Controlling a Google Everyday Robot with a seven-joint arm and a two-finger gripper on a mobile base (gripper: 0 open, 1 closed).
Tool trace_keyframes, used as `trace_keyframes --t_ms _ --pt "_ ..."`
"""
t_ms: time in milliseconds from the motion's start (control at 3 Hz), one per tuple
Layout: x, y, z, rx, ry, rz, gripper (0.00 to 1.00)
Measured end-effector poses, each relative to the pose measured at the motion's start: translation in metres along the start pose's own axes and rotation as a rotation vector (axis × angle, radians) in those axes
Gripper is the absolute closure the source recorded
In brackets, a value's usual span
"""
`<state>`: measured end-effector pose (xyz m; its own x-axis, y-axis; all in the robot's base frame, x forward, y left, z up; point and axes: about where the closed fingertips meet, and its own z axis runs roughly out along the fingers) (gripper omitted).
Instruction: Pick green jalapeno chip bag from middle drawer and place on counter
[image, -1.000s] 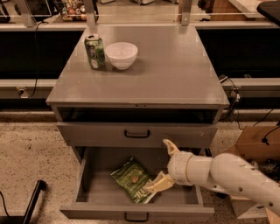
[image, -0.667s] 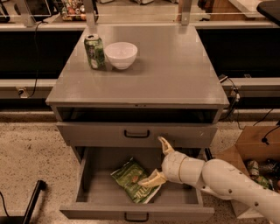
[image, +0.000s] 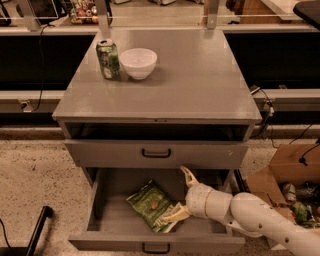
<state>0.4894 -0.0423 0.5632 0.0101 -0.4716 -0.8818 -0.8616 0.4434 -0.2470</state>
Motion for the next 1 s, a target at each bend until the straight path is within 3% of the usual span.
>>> trace_keyframes --t_ms 333,667,1000 --pt "0.018 0.011 0.012 -0.086 0.065 0.049 0.00" --pt "0.053 0.033 0.027 -0.169 0.163 0.103 0.00" --pt "0.083 0.048 0.036 -0.197 0.218 0.154 0.00"
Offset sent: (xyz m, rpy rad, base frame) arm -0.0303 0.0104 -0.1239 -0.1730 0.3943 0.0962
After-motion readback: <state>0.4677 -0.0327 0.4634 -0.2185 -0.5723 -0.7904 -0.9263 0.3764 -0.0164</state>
